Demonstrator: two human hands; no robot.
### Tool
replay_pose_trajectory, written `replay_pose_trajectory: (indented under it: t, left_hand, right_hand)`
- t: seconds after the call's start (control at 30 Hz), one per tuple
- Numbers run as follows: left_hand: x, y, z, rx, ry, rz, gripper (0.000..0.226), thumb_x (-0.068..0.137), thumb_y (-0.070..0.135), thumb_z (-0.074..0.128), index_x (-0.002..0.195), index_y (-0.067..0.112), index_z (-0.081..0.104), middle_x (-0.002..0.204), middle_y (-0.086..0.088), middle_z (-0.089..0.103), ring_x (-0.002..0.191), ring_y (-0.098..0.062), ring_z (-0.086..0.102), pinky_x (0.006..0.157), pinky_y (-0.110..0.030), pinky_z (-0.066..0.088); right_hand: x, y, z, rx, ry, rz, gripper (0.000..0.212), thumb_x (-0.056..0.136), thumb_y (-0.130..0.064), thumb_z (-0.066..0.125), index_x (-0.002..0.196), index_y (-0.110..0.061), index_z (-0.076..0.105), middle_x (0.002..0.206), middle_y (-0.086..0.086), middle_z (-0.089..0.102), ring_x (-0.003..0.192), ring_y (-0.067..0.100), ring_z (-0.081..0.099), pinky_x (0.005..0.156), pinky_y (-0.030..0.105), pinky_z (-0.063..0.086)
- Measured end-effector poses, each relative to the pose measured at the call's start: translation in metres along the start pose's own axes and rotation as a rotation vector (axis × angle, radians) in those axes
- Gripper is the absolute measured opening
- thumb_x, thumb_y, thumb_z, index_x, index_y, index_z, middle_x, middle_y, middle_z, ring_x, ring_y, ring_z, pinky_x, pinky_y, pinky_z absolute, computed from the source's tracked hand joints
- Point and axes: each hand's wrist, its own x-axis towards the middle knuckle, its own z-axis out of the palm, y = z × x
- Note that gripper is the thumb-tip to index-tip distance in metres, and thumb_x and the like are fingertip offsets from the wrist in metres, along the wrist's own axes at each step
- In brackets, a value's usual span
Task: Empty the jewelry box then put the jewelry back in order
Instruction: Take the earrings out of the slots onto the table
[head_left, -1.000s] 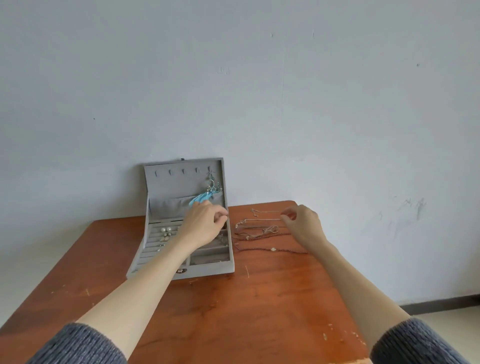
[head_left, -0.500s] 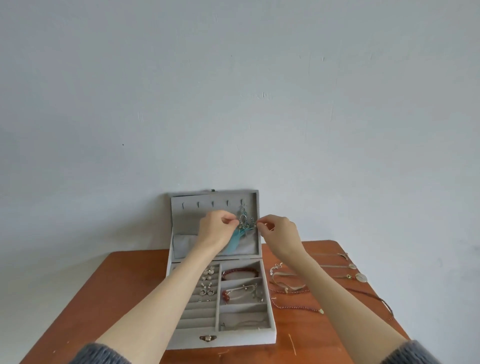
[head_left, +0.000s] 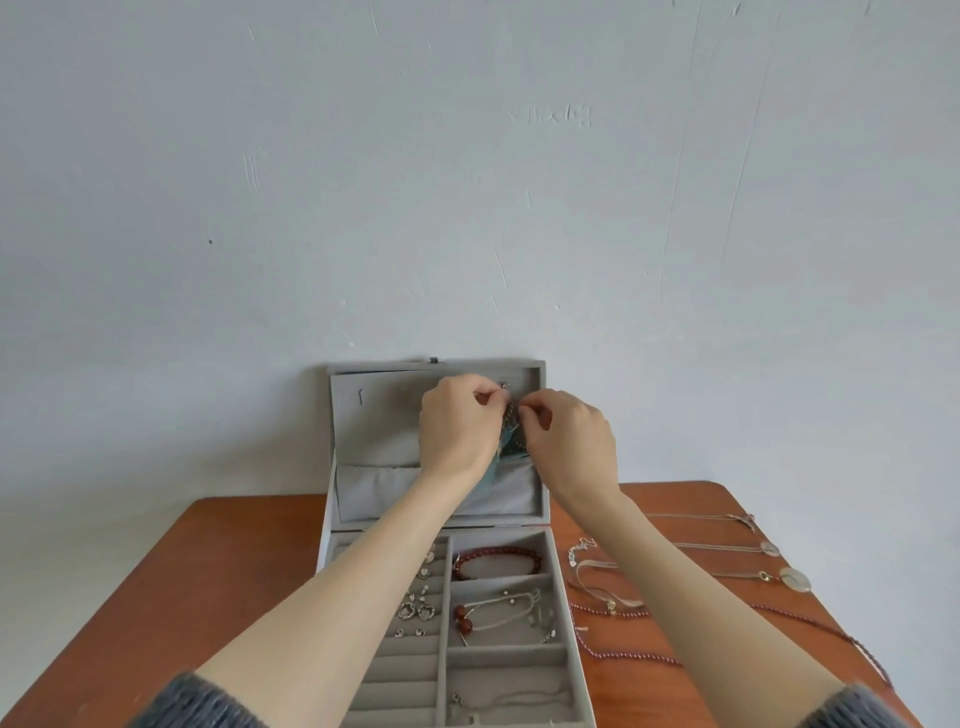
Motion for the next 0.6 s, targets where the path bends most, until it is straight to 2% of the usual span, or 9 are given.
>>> replay_pose_trajectory:
  t: [0.1,0.2,0.3,0.4,0.5,0.6]
  left_hand:
    - [0.005,0.011,-0.005,-0.071,0.017,0.073,0.013,0.084,0.017,0.063,0.076,0.011,0.072,0.07,0.006,0.064,0.067,-0.006,0.055,0.066,-0.016,0.037]
    - [0.006,0.016,-0.015,-0.137,0.025,0.081,0.011,0.085,0.015,0.062,0.083,0.009,0.071,0.076,0.005,0.063,0.063,-0.001,0.052,0.063,-0.007,0.036]
    - [0.0,0.008,-0.03,-0.272,-0.008,-0.025,0.014,0.09,0.017,0.057,0.094,0.013,0.069,0.086,0.005,0.065,0.075,-0.004,0.056,0.072,-0.013,0.042]
    - [-0.007,-0.003,-0.045,-0.428,-0.064,-0.177,0.013,0.092,0.018,0.054,0.096,0.017,0.066,0.087,0.01,0.063,0.078,0.002,0.055,0.069,-0.012,0.042]
    - [-0.009,-0.01,-0.057,-0.448,-0.133,-0.256,0.013,0.09,0.018,0.055,0.094,0.015,0.067,0.076,0.009,0.059,0.066,0.0,0.051,0.06,-0.015,0.038]
    - [-0.01,-0.012,-0.064,-0.45,-0.176,-0.227,0.014,0.089,0.017,0.056,0.089,0.012,0.069,0.068,0.006,0.058,0.054,0.002,0.049,0.054,-0.014,0.036]
  right_hand:
    - [0.0,-0.003,0.0,-0.001,-0.005,0.028,0.022,0.092,-0.02,0.047,0.097,-0.013,0.068,0.094,0.006,0.069,0.085,0.028,0.06,0.069,0.032,0.043]
    - [-0.001,-0.009,0.0,-0.018,-0.017,0.038,0.022,0.091,-0.026,0.05,0.093,-0.013,0.068,0.091,0.005,0.068,0.086,0.028,0.06,0.075,0.034,0.043]
    - [-0.002,-0.015,0.006,-0.092,-0.004,0.04,0.023,0.09,-0.032,0.052,0.092,-0.014,0.066,0.091,0.002,0.069,0.087,0.025,0.06,0.084,0.035,0.04]
    - [0.0,-0.019,0.012,-0.199,-0.001,0.071,0.022,0.092,-0.029,0.048,0.094,-0.015,0.064,0.094,0.002,0.069,0.09,0.025,0.06,0.086,0.034,0.031]
    - [0.003,-0.024,0.013,-0.224,0.018,0.117,0.023,0.092,-0.024,0.044,0.091,-0.015,0.065,0.091,0.004,0.069,0.088,0.027,0.06,0.085,0.035,0.029]
    - [0.005,-0.029,0.013,-0.199,0.076,0.156,0.026,0.091,-0.02,0.041,0.084,-0.013,0.065,0.084,0.006,0.068,0.077,0.028,0.057,0.082,0.035,0.029]
